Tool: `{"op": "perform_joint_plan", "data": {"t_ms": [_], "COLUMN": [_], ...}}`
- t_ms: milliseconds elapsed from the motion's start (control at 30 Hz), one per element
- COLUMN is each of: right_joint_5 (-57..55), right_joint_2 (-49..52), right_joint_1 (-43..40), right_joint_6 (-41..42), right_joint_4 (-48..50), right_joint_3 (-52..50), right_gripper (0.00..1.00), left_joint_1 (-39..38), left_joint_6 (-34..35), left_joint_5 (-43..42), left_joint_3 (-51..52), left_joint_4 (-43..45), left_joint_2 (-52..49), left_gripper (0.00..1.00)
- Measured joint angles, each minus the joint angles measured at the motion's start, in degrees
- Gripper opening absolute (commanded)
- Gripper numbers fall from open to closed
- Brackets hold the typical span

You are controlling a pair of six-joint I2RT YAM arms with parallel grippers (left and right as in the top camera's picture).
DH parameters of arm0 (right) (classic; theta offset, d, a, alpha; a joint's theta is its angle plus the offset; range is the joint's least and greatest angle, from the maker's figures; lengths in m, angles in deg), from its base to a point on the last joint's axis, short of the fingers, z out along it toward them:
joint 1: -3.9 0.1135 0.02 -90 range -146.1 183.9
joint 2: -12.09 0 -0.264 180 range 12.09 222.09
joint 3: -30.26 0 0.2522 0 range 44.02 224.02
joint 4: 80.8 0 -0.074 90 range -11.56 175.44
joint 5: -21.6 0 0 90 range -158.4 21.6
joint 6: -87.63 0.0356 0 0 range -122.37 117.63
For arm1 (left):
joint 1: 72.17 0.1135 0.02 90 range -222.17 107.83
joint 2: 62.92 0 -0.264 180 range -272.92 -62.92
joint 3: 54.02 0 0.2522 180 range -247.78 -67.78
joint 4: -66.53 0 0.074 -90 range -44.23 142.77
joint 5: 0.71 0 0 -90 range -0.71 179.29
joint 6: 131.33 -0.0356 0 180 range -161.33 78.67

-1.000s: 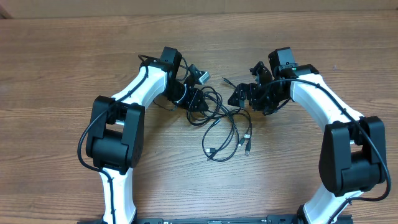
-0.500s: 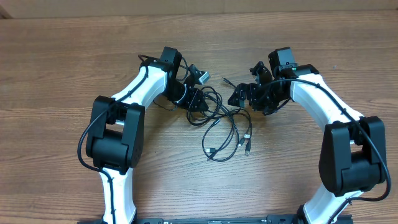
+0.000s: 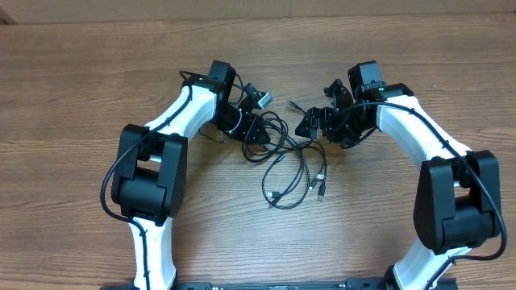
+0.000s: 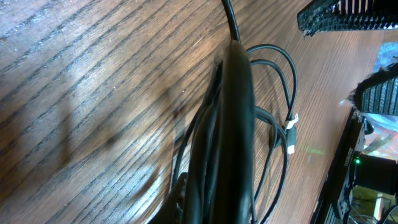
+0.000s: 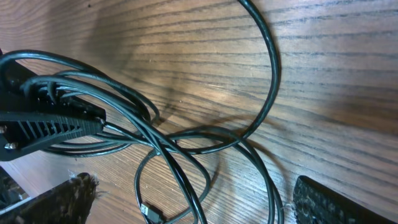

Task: Untangle cables

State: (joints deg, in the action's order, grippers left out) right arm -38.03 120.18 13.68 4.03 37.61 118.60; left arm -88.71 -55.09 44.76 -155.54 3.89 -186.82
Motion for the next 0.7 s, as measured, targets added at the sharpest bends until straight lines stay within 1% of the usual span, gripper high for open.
{"op": "perform_joint_plan", "data": {"t_ms": [433,600,700], "right_joint_5": [0.0,1.2,2.2], "right_joint_2": [0.0,0.0,0.0], "right_joint_1": [0.0,0.0,0.0], "right_joint_6": [0.0,0.0,1.7], "right_joint_4": [2.3,-0.7,-1.7], "right_joint_3": [0.0,0.0,0.0], "right_gripper": [1.00,1.00,1.00], "left_joint_1": [0.0,0.0,0.0], "left_joint_6": [0.0,0.0,0.0], "left_joint_5": [0.0,0.0,0.1], "left_joint_3": [0.0,0.0,0.0], "left_joint_4": [0.7,0.7,0.7], "left_joint_2": [0.0,0.0,0.0], "left_gripper": [0.04,0.04,0.04]}}
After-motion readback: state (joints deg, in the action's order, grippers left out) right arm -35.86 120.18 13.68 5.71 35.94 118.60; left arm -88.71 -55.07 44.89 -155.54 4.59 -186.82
